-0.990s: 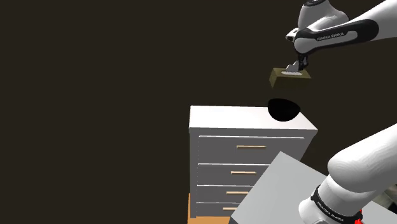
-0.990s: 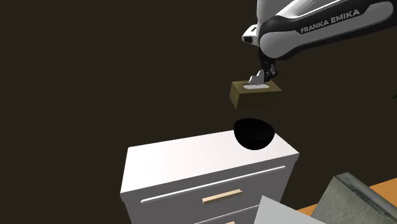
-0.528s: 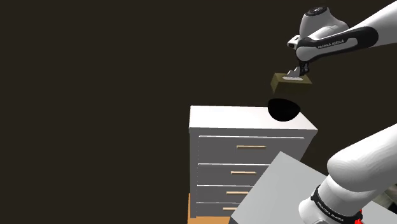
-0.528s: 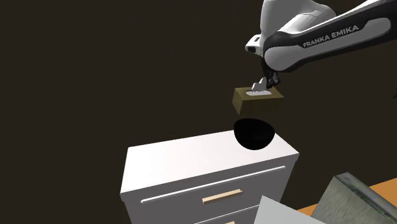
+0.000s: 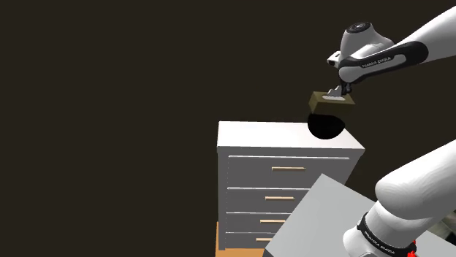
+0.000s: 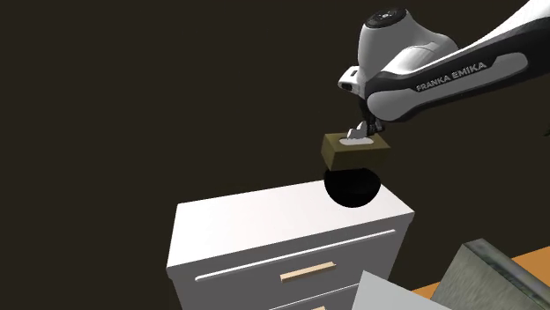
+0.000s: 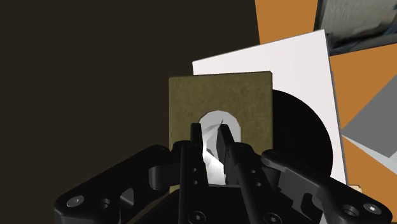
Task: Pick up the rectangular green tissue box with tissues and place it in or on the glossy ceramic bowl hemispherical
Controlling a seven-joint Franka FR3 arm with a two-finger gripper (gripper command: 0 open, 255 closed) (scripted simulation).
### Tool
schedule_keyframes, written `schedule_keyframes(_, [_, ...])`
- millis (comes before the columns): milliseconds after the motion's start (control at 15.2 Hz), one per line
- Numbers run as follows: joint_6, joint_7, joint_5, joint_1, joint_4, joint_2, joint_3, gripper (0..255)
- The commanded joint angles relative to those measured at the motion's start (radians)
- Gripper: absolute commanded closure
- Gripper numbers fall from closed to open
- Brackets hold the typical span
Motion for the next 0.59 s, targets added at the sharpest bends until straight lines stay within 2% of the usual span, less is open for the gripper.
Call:
schedule_keyframes(0, [0.022,0.016,-0.011,-0.003,-0.016,0.008,-0.001,255])
schedule_keyframes(528, [0.106,0.073,-0.056,-0.017,-0.067,0.048,-0.008,255])
